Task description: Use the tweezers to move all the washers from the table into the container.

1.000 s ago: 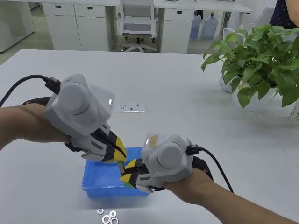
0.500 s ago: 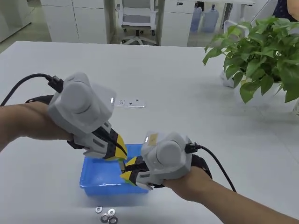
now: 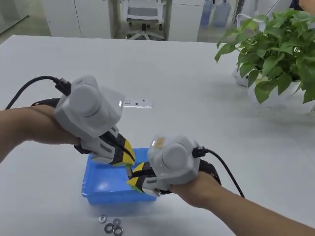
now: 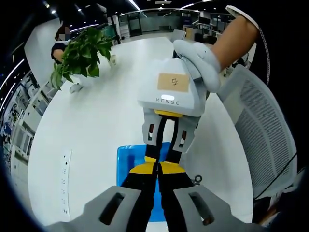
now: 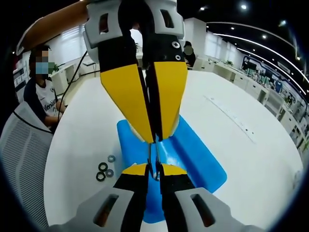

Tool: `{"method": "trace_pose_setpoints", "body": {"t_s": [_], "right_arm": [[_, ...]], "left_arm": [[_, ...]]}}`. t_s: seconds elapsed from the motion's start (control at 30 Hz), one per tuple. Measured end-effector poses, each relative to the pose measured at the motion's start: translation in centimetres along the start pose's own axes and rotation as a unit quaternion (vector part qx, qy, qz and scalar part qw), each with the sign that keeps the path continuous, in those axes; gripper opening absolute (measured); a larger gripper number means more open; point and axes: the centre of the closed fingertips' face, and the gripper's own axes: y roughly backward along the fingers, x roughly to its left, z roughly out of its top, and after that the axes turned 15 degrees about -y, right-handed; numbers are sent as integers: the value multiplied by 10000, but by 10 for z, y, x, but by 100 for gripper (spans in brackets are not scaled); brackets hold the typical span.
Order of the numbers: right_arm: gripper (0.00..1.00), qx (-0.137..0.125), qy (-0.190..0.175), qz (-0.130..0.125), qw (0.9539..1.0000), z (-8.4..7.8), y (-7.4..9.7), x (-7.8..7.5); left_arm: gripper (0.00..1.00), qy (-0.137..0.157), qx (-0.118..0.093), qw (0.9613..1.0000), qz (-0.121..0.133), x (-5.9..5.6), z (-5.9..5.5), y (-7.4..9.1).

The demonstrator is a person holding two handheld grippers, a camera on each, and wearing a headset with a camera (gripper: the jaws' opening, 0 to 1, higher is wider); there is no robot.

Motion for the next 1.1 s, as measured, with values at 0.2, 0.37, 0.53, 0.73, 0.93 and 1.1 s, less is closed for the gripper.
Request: {"method": "trace_pose_setpoints", "body": {"t_s": [0.2, 0.37, 0.53, 0.73, 0.93, 1.1], "right_arm": [[10, -13, -92, -3, 10000, 0, -3, -5], [10, -12, -145, -5, 9999, -1, -5, -8], [10, 21, -259, -19, 9997, -3, -8, -13], [11, 53, -306, -12, 9995, -6, -11, -15], [11, 104, -307, 6, 9995, -9, -12, -14], [11, 138, -282, 17, 9995, -10, -12, -14]], "left_arm": [[5, 14, -30, 10000, 0, 3, -1, -2], [5, 33, -49, 10000, -7, 5, -3, -5], [5, 18, -29, 10000, -15, 7, -6, -9], [5, 40, -30, 10000, -31, 9, -9, -12], [5, 38, -13, 10000, -82, 7, -11, -14], [5, 18, 14, 9999, -107, 6, -12, -15]]}}
